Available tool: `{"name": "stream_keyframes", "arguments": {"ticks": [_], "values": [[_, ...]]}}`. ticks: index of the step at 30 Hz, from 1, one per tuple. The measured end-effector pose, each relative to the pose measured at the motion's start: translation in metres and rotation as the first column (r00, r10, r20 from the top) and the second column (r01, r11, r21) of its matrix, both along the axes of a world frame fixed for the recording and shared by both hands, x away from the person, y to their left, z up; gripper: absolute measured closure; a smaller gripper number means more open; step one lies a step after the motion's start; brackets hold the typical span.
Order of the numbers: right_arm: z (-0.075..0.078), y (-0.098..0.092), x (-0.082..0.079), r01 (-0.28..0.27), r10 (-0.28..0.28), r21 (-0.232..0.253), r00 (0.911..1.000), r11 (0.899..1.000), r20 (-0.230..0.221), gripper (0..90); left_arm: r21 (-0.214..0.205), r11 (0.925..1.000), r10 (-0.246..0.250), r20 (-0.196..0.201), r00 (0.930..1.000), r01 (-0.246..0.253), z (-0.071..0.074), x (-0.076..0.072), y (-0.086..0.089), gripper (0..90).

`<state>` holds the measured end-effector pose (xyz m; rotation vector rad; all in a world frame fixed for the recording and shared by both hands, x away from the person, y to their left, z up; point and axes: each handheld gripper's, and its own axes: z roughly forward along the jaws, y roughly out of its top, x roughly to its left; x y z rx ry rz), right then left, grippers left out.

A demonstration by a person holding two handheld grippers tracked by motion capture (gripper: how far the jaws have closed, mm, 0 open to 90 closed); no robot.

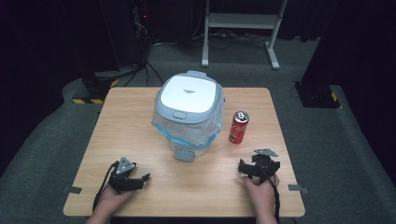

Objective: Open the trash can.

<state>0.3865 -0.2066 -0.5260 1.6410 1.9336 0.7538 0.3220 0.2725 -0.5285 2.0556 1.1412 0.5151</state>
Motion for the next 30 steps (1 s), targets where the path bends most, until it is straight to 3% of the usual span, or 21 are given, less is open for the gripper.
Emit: {"name": "stream_keyframes", "arguments": {"ticks": [11,17,18,23,27,30], "values": [[0.0001,0.0007,-0.0007,-0.004,0.004,0.007,1.0,1.0,-0.002,0.1,0.006,1.0,-0.001,-0.003,1.0,0.001,0.0003,0.0002,0.0006,23.8],[0.0001,0.0006,-0.0017,-0.031,0.031,0.002,0.9995,1.0,-0.001,0.0,0.005,1.0,0.002,-0.005,1.0,-0.002,0.0003,-0.0003,0.0008,23.7],[0.0001,-0.0009,-0.0017,-0.055,0.055,0.0,0.9985,0.998,-0.001,0.0,0.005,1.0,0.004,-0.005,1.0,-0.004,0.0003,-0.0003,0.0008,23.7],[0.0001,-0.0026,-0.0023,-0.061,0.061,0.003,0.9981,0.998,-0.002,0.0,0.002,1.0,-0.004,-0.006,1.0,0.004,0.0005,0.0,0.0023,24.0],[0.001,-0.0012,-0.0042,-0.069,0.07,-0.032,0.9974,0.997,0.018,0.0,0.011,0.9999,-0.006,-0.014,0.9999,0.006,0.001,0.0004,0.0013,21.1],[0.0027,0.0013,-0.0068,-0.088,0.089,-0.051,0.9956,0.995,0.03,0.0,0.027,0.9989,-0.036,-0.045,0.9983,0.037,0.0036,0.0032,0.0004,17.7]]}}
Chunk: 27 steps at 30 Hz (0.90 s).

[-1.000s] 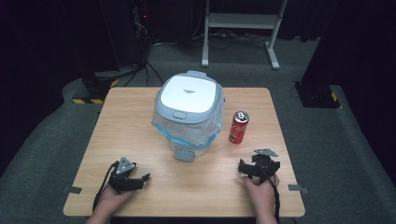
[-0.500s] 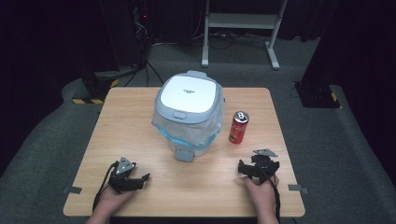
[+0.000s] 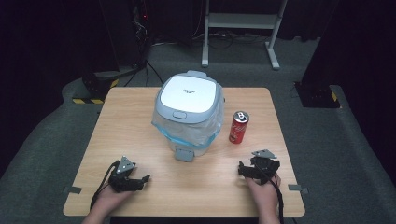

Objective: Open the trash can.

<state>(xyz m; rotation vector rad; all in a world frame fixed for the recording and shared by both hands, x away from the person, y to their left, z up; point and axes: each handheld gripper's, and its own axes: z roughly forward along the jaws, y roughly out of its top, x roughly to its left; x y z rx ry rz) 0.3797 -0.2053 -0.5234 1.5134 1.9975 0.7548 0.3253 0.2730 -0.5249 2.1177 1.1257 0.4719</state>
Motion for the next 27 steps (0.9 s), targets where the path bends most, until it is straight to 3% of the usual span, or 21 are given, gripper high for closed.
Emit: {"name": "stream_keyframes", "arguments": {"ticks": [2,6,10,16,27], "values": [[0.0,0.001,-0.001,-0.003,0.003,0.03,0.9999,1.0,-0.011,0.0,-0.005,1.0,-0.001,-0.022,0.9998,0.001,0.002,0.002,0.0,17.2],[0.0,0.004,-0.002,-0.024,0.025,0.021,0.9996,0.999,-0.013,0.0,-0.029,0.9996,-0.009,-0.044,0.999,0.008,0.005,0.003,0.0,15.9],[0.0,0.007,-0.003,-0.028,0.028,0.024,0.9992,0.999,-0.028,0.0,-0.014,0.9999,-0.003,-0.019,0.9998,0.003,0.01,0.003,-0.003,14.5],[-0.001,0.008,-0.004,-0.039,0.039,0.019,0.9989,0.999,-0.026,0.0,-0.026,0.9996,-0.009,0.019,0.9998,0.009,0.016,0.005,-0.009,14.4],[-0.003,0.006,-0.003,-0.043,0.044,0.046,0.9984,0.998,-0.035,0.0,-0.052,0.9979,-0.037,0.031,0.9988,0.039,0.025,0.013,-0.035,14.3]]}}
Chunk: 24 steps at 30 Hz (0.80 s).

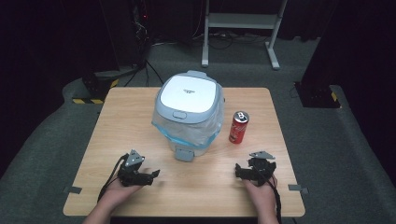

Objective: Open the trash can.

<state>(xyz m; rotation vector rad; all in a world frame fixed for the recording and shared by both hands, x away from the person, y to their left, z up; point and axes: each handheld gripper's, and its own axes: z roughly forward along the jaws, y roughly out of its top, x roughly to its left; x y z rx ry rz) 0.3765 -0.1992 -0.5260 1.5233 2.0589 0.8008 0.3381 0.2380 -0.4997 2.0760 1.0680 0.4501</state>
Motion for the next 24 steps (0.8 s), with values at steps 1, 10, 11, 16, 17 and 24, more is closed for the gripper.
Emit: {"name": "stream_keyframes", "arguments": {"ticks": [1,10,11,16,17,24], "values": [[0.0,0.0,0.0,-0.001,0.001,0.0,1.0,1.0,0.0,0.0,-0.003,1.0,-0.004,-0.002,1.0,0.004,0.0,0.001,-0.002,14.3],[0.0,0.0,0.0,-0.003,0.003,0.003,1.0,1.0,-0.002,0.0,-0.016,0.9993,-0.034,-0.008,0.9994,0.034,0.005,0.009,-0.026,14.9],[0.0,0.0,0.0,-0.004,0.004,0.003,1.0,1.0,-0.002,0.0,-0.02,0.9991,-0.038,-0.007,0.9992,0.038,0.005,0.01,-0.028,14.9],[0.0,0.0,0.0,-0.005,0.005,0.003,1.0,1.0,-0.002,0.0,-0.036,0.9969,-0.071,-0.018,0.9974,0.07,0.008,0.014,-0.037,15.0],[0.0,0.0,0.001,-0.008,0.008,0.0,1.0,1.0,0.0,0.0,-0.049,0.996,-0.076,-0.017,0.997,0.075,0.008,0.014,-0.038,15.3],[0.0,0.0,0.001,-0.009,0.009,0.0,1.0,1.0,0.0,0.0,-0.075,0.992,-0.099,0.031,0.9946,0.101,0.013,0.016,-0.049,27.1]]}}
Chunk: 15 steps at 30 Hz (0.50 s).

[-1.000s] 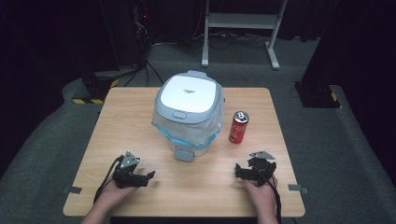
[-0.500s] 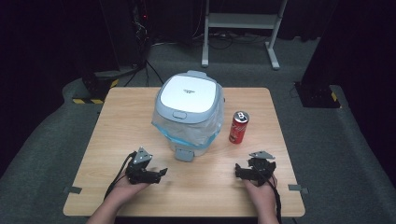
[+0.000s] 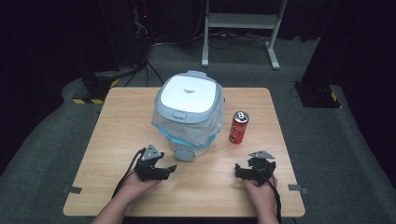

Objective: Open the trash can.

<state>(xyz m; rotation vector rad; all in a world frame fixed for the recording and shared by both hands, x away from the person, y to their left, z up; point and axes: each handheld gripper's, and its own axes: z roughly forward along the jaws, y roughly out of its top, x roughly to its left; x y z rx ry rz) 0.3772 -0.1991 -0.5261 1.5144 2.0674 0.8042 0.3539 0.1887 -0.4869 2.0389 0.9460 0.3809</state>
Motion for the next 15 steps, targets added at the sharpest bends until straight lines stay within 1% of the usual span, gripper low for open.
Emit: {"name": "stream_keyframes", "arguments": {"ticks": [1,2,3,4,5,6,8,9,12,13,15], "values": [[0.0,0.0,0.0,0.0,0.0,0.0,1.0,1.0,0.0,0.0,-0.001,1.0,-0.007,0.008,0.9999,0.007,0.001,0.0,-0.001,31.2],[0.0,0.0,0.0,0.0,0.0,0.0,1.0,1.0,0.0,0.0,-0.012,0.9998,-0.014,0.013,0.9998,0.014,0.001,0.0,-0.004,34.6],[0.0,0.0,0.0,0.0,0.0,0.0,1.0,1.0,0.0,0.0,-0.012,0.9998,-0.014,0.013,0.9998,0.014,0.001,0.0,-0.004,38.3],[0.0,0.0,0.0,0.0,0.0,0.0,1.0,1.0,0.0,0.0,-0.016,0.9997,-0.017,0.021,0.9996,0.017,0.001,0.001,-0.005,38.3],[0.0,0.0,0.0,0.0,0.0,0.0,1.0,1.0,0.0,0.0,-0.035,0.9993,-0.012,0.024,0.9996,0.013,0.001,0.002,-0.008,46.1],[0.0,0.0,0.0,-0.002,0.002,-0.001,1.0,1.0,0.001,0.0,-0.041,0.9991,-0.012,0.025,0.9996,0.013,0.0,0.003,-0.009,50.1],[0.0,0.0,0.0,-0.002,0.002,0.0,1.0,1.0,0.001,0.0,-0.007,0.9999,-0.015,0.063,0.9979,0.015,-0.002,0.004,-0.013,53.9],[0.0,0.0,0.0,-0.003,0.003,-0.001,1.0,1.0,0.001,0.0,0.001,0.9998,-0.019,0.075,0.997,0.019,-0.003,0.004,-0.015,54.9],[0.0,0.0,0.0,-0.002,0.002,0.0,1.0,1.0,0.001,0.0,-0.008,0.9997,-0.023,0.083,0.9963,0.024,-0.005,0.005,-0.019,61.2],[0.0,0.0,0.0,-0.002,0.002,0.0,1.0,1.0,0.001,0.0,-0.013,0.9996,-0.024,0.084,0.9962,0.026,-0.006,0.006,-0.02,61.2],[0.0,0.0,0.0,-0.003,0.003,-0.001,1.0,1.0,0.001,0.0,-0.02,0.9993,-0.028,0.083,0.9962,0.03,-0.007,0.009,-0.026,66.9]]}}
